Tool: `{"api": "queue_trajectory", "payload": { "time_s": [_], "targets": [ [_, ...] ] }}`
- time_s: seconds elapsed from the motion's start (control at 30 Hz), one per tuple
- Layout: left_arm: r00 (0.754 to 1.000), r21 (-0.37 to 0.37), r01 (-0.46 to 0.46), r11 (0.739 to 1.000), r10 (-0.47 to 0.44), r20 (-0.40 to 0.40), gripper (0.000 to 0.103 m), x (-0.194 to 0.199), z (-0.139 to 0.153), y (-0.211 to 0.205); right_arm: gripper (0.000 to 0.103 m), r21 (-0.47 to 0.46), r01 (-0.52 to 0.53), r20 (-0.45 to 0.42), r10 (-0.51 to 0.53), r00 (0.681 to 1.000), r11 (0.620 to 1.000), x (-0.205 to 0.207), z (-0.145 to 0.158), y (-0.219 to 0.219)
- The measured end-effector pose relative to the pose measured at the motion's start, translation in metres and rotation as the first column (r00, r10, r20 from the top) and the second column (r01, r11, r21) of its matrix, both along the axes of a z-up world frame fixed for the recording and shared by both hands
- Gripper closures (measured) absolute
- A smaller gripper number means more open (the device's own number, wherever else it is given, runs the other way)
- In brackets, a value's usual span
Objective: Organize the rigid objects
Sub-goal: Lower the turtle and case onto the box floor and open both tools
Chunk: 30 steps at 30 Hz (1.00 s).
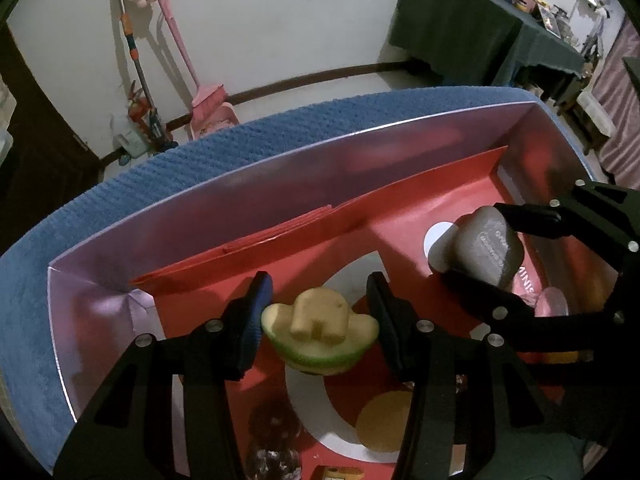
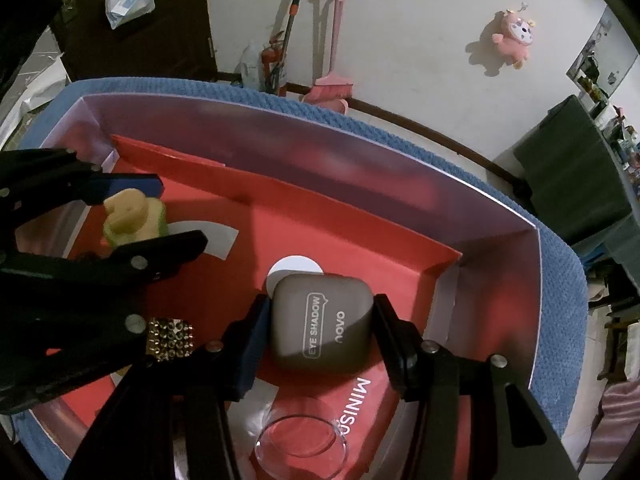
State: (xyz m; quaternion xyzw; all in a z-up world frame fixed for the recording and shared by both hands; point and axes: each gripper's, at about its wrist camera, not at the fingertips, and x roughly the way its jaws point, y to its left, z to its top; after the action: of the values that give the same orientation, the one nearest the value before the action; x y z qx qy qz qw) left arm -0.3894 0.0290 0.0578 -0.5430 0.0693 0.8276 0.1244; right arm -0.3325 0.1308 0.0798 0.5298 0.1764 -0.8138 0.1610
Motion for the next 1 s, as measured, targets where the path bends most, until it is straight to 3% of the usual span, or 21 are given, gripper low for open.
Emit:
{"api": "queue_trajectory", "payload": {
  "time_s": [0.4,0.47,0.53,1.0],
  "targets": [
    [1.000,0.006,0.001,1.000,-0.001,-0.003,0.055,-0.002,0.000,0.000,0.045,0.006,0.004,-0.003,-0.004,1.000,1.000,0.003,-0.007,-0.002],
    [1.000,0.007,-0.002,1.000,0.002,-0.016,0.052,0.000,0.001,0.000,0.041,0.005,0.002,-0.003,-0.002,1.000,1.000,0.001,-0.007,-0.003],
    [0.999,0.021,-0.006,1.000,0.007,-0.034,0.042,0.001,0.004,0.000,0.041,0.008,0.000,-0.001,0.000,1.000,1.000,0.002,-0.007,-0.004],
    [0.996,0.069,-0.026,0.997,0.031,-0.081,0.041,0.013,0.025,-0.005,0.030,-0.006,0.008,-0.038,-0.008,0.999,1.000,0.007,0.011,0.001]
  ]
}}
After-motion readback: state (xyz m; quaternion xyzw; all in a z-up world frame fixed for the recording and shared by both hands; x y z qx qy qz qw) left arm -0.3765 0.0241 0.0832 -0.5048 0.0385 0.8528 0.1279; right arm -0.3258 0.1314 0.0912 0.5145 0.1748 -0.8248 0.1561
